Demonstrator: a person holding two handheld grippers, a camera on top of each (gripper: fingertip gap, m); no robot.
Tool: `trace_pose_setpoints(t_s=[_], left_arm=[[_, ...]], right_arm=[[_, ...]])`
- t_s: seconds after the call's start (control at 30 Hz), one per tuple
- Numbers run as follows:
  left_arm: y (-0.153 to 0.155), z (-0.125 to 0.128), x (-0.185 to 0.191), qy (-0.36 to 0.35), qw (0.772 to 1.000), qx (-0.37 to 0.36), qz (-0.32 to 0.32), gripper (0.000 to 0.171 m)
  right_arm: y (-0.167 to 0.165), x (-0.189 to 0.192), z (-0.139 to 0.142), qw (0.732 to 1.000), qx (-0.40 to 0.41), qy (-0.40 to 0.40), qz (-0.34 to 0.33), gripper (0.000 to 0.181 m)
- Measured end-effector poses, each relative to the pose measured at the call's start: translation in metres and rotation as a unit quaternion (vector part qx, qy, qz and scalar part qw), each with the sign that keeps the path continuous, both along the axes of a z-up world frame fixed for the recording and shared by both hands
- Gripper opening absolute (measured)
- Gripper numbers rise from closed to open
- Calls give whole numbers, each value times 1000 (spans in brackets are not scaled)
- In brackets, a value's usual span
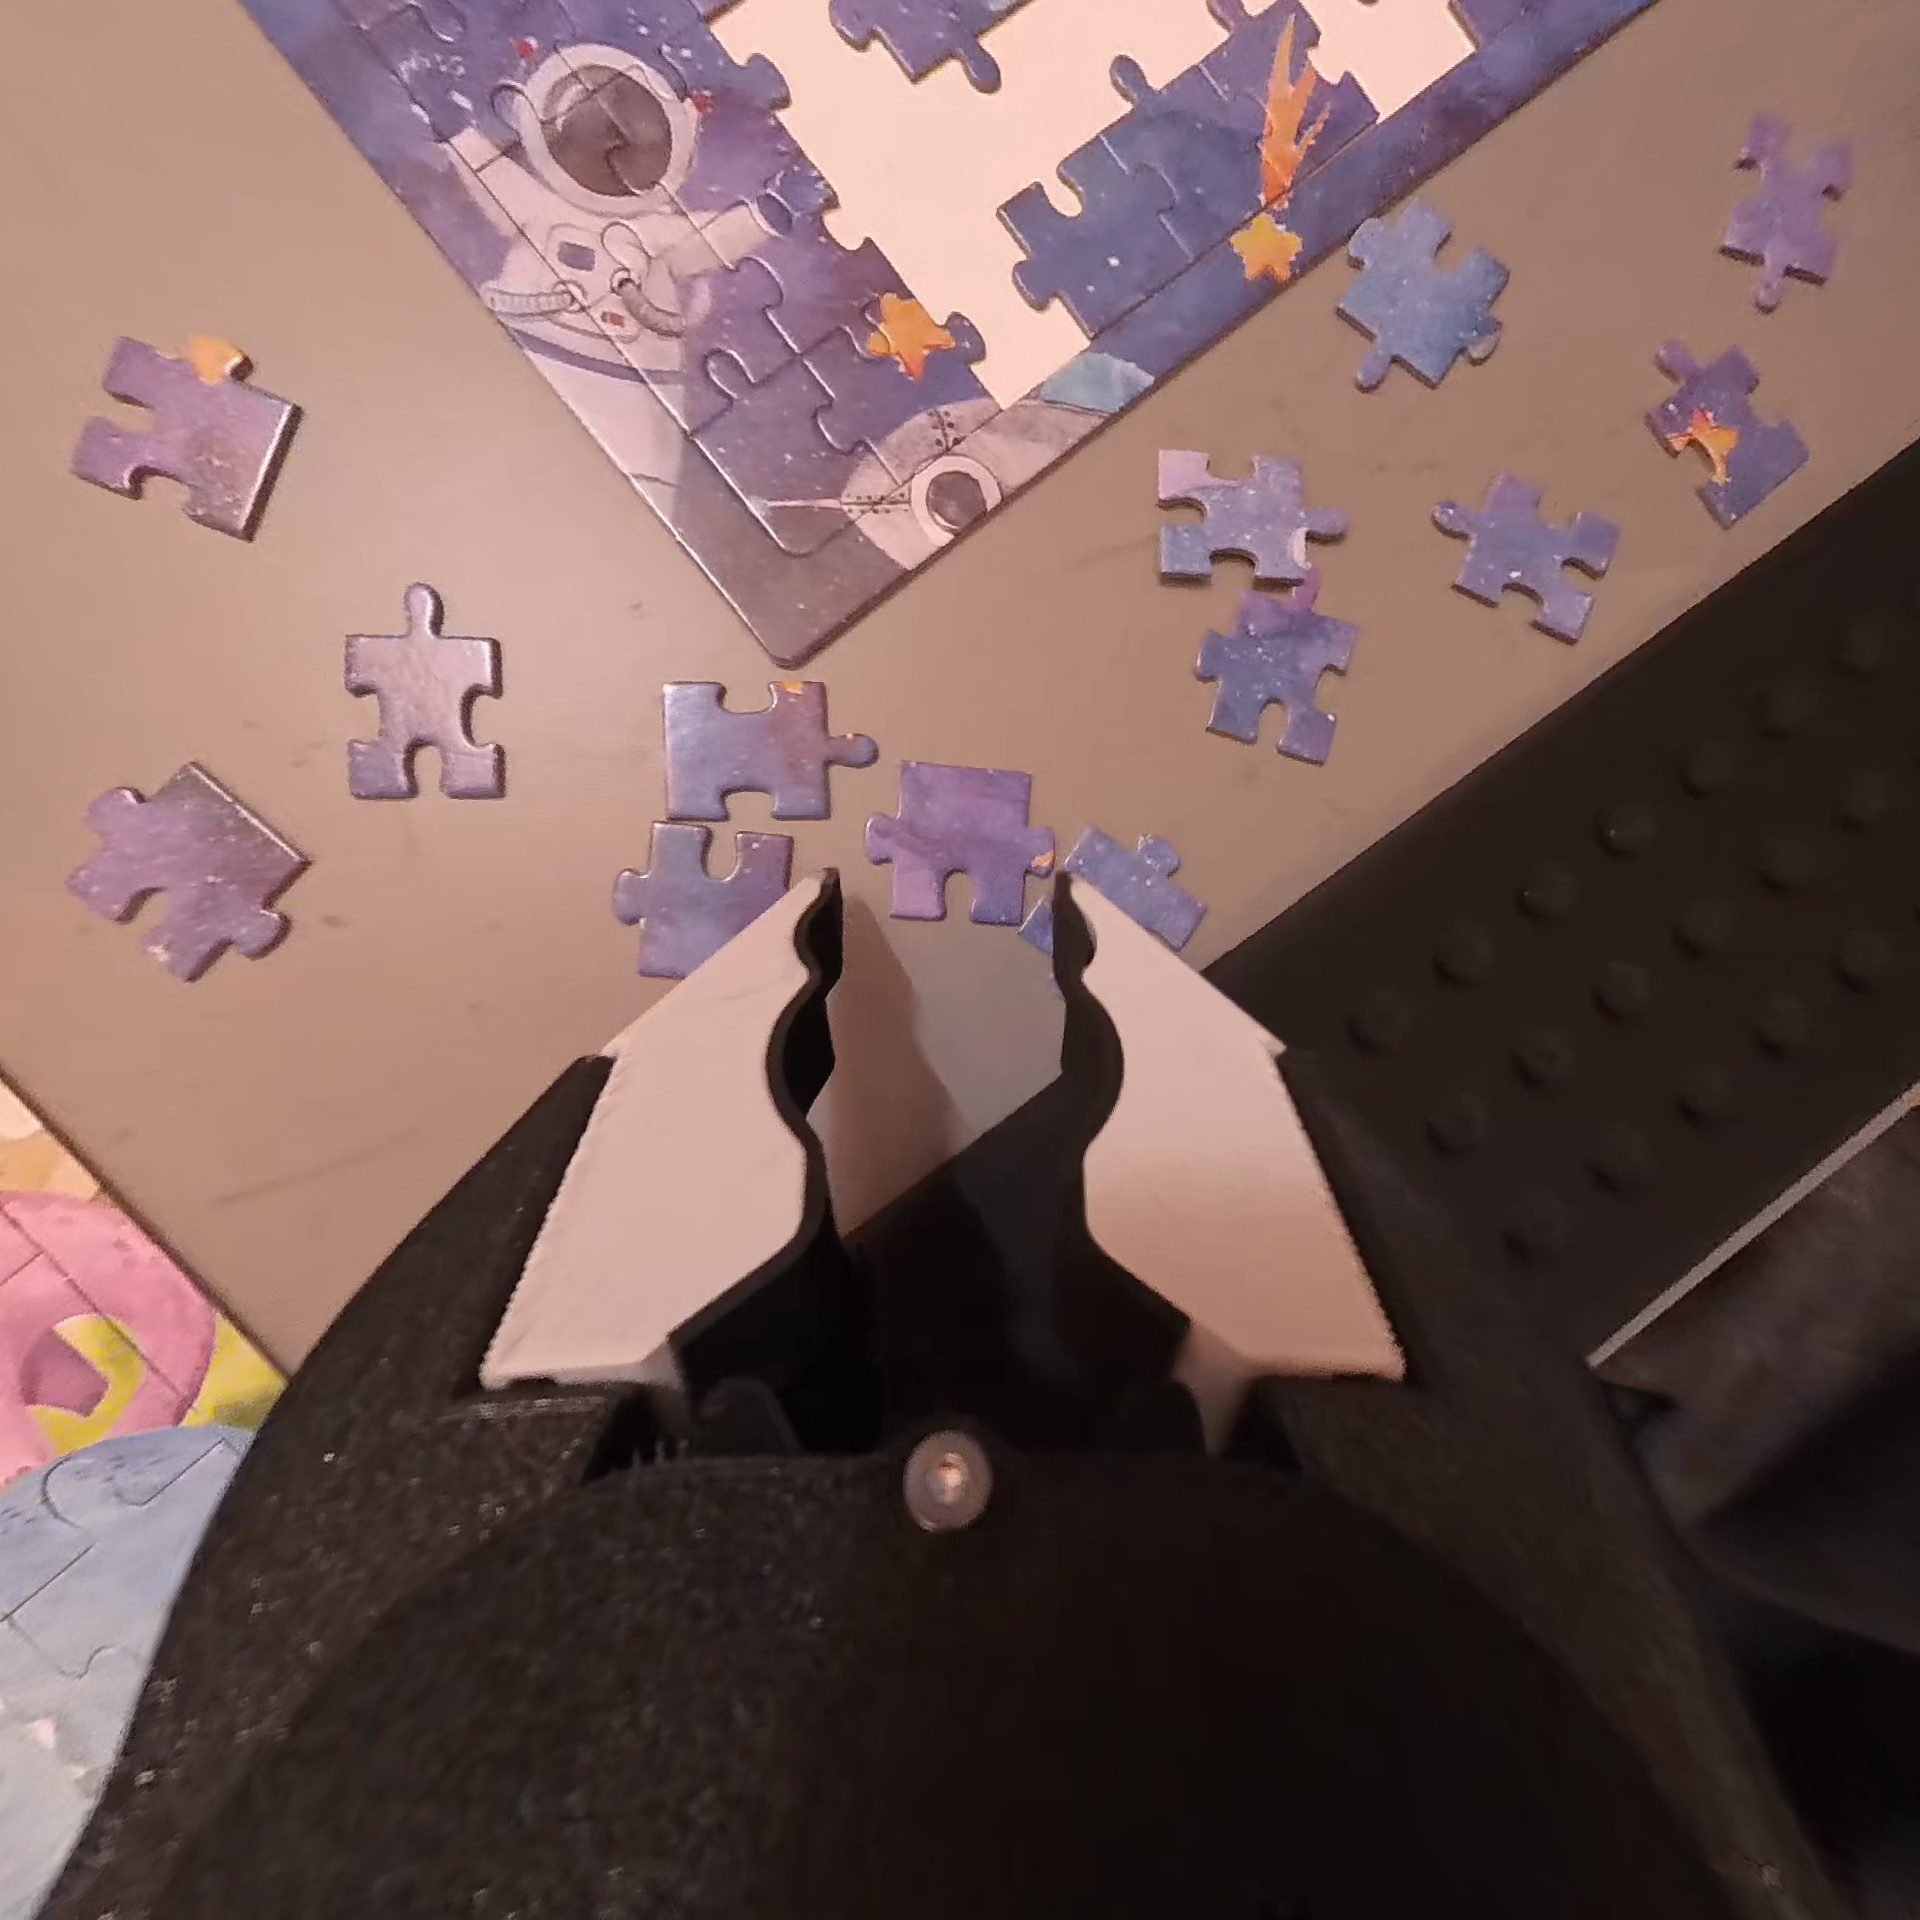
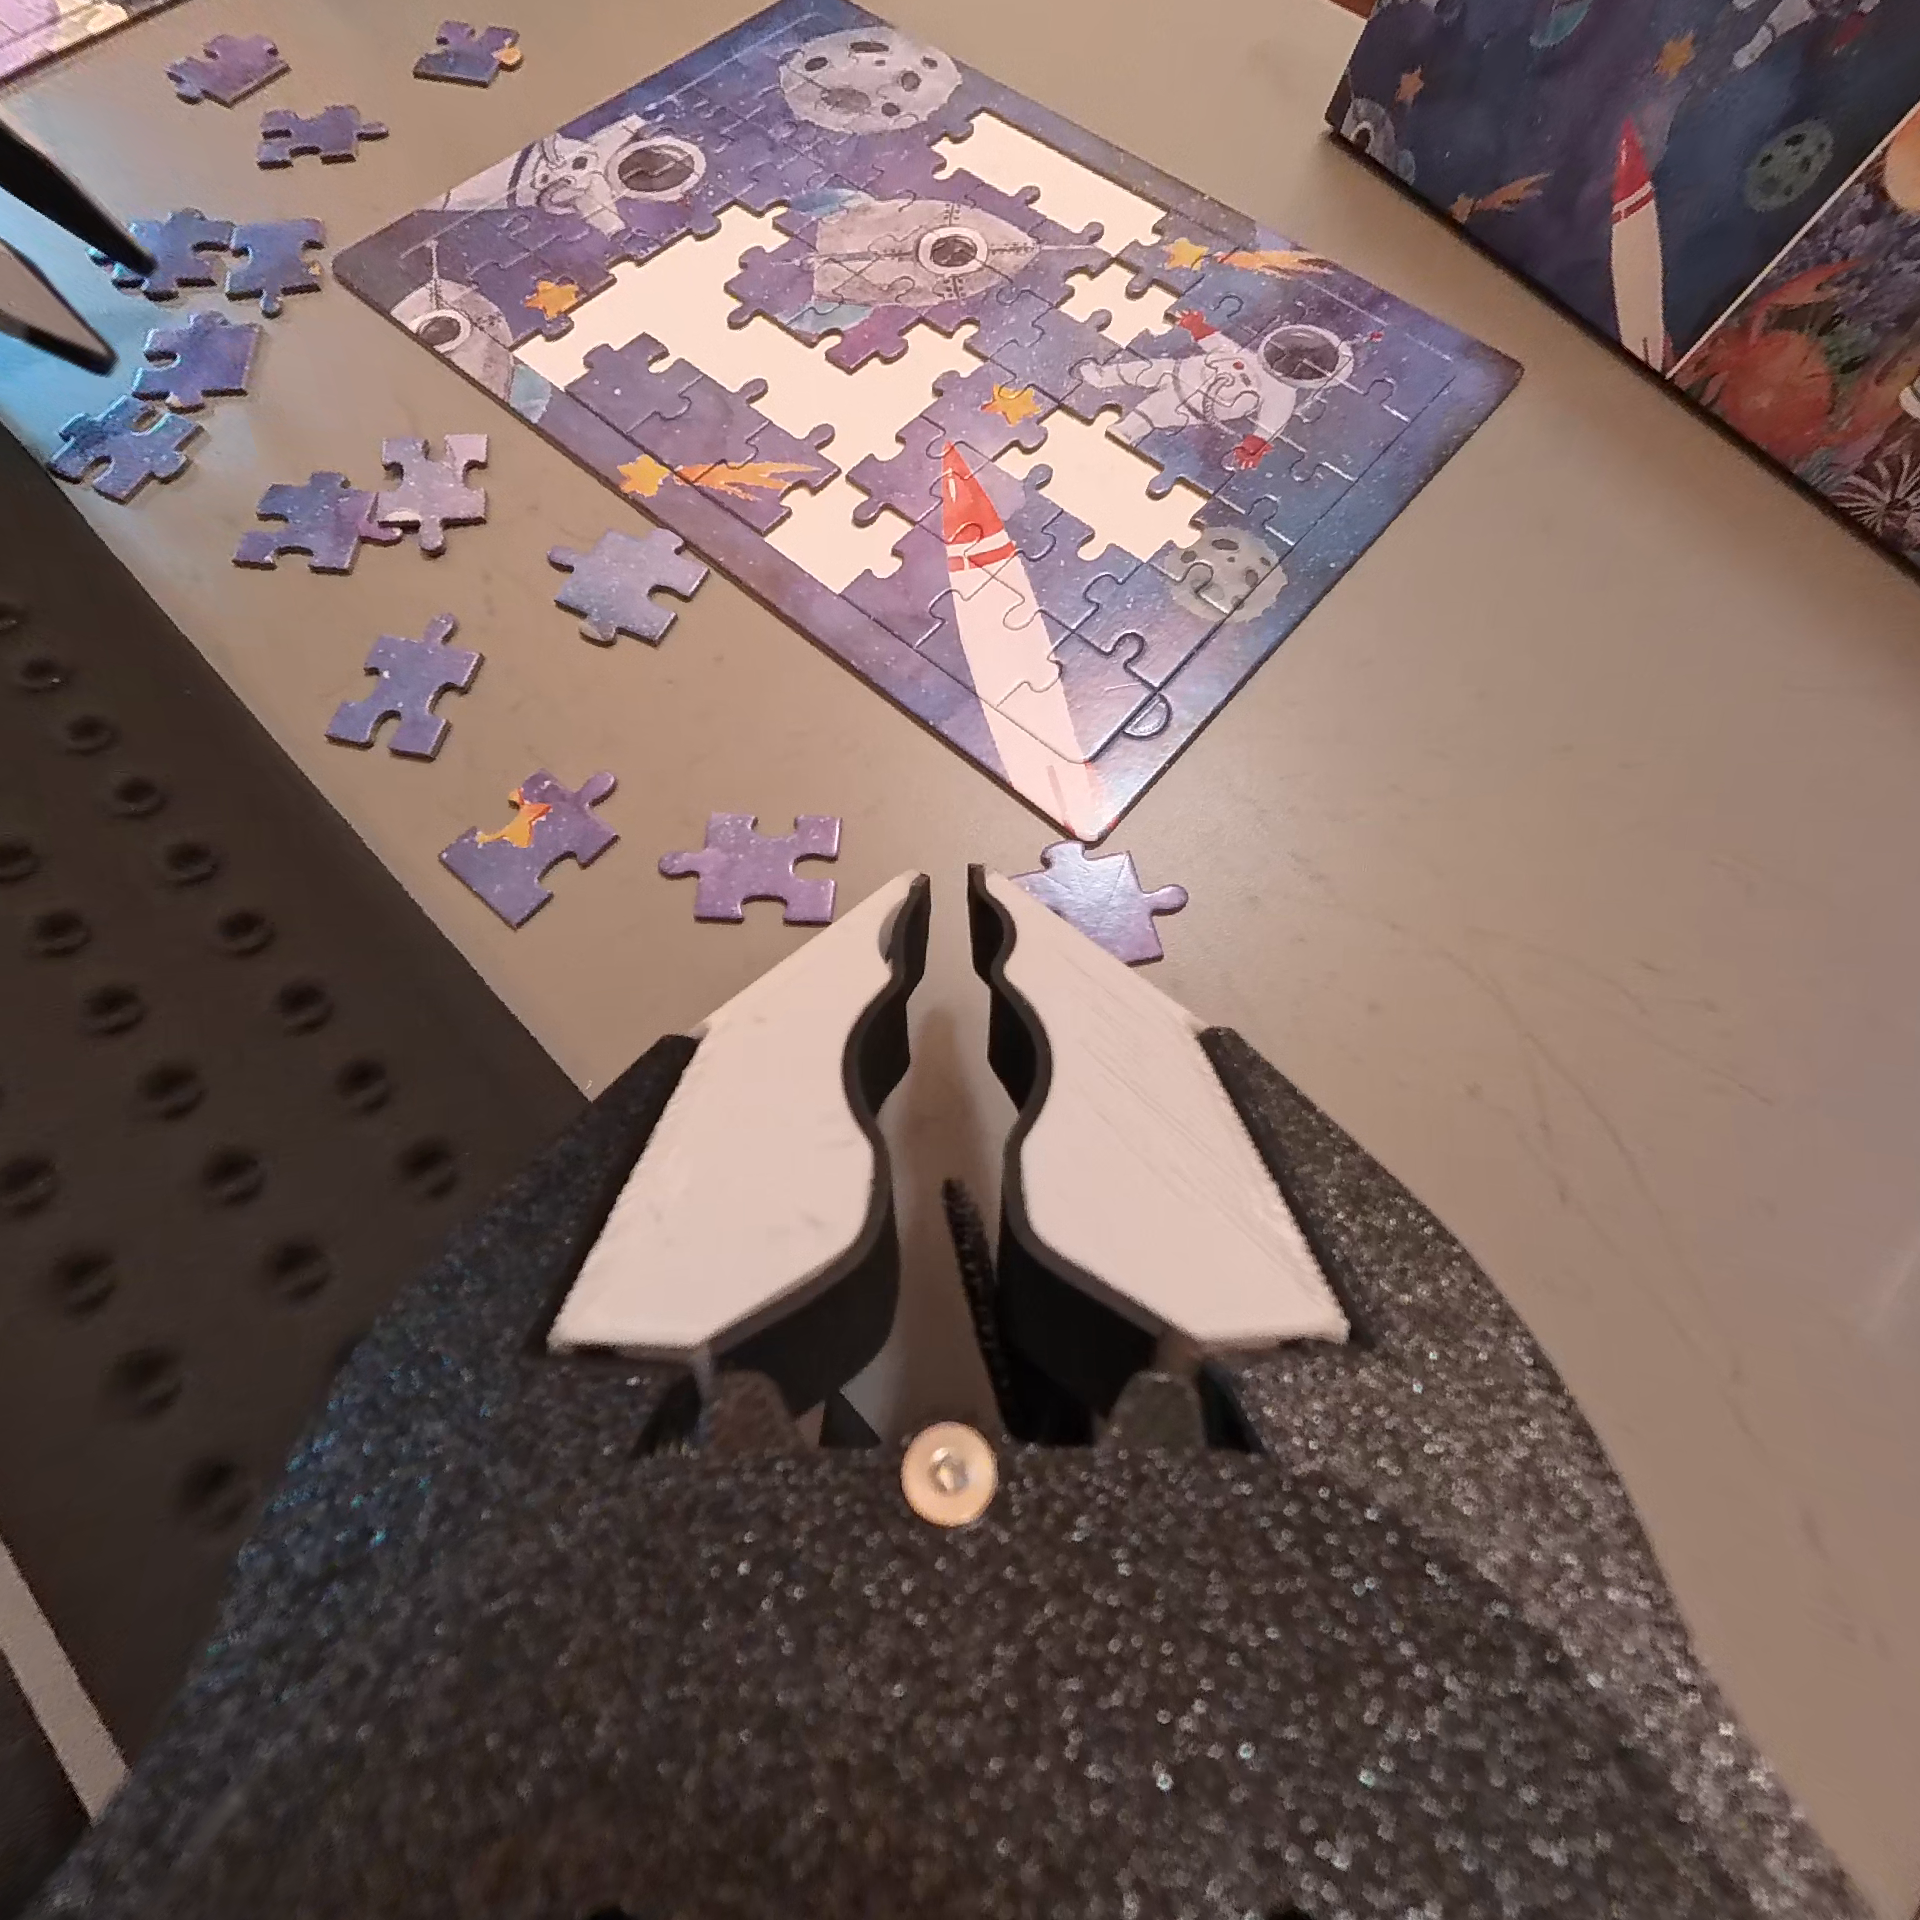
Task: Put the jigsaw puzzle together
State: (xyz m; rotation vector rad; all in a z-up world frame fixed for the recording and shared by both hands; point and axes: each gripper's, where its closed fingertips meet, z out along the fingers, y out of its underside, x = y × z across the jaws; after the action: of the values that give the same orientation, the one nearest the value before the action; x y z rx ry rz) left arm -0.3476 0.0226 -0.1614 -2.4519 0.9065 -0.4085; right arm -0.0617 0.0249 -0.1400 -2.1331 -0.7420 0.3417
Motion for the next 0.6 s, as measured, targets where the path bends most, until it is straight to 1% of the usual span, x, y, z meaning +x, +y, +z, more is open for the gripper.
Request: trace_pose_setpoints(t_s=[0.1, 0.2, 0.27, 0.4, 0.53, 0.6], left_arm=[[6, -2, -2, 12, 1000, 9, 9, 42], [21, 8, -16, 28, 998, 45, 32, 42], [31, 12, -26, 24, 997, 49, 52, 42], [46, 3, -44, 57, 994, 53, 71, 43], [46, 6, -26, 0, 998, 35, 54, 43], [45, 3, -18, -4, 999, 27, 43, 43]], right_arm=[[0, 0, 0, 1000, 0, 1, 0, 7], [0, 0, 0, 1000, 0, 2, 0, 7], [0, 0, 0, 1000, 0, 2, 1, 7], [0, 0, 0, 1000, 0, 0, 2, 7], [0, 0, 0, 1000, -1, 2, 1, 7], [0, 0, 0, 1000, -2, 2, 1, 7]])
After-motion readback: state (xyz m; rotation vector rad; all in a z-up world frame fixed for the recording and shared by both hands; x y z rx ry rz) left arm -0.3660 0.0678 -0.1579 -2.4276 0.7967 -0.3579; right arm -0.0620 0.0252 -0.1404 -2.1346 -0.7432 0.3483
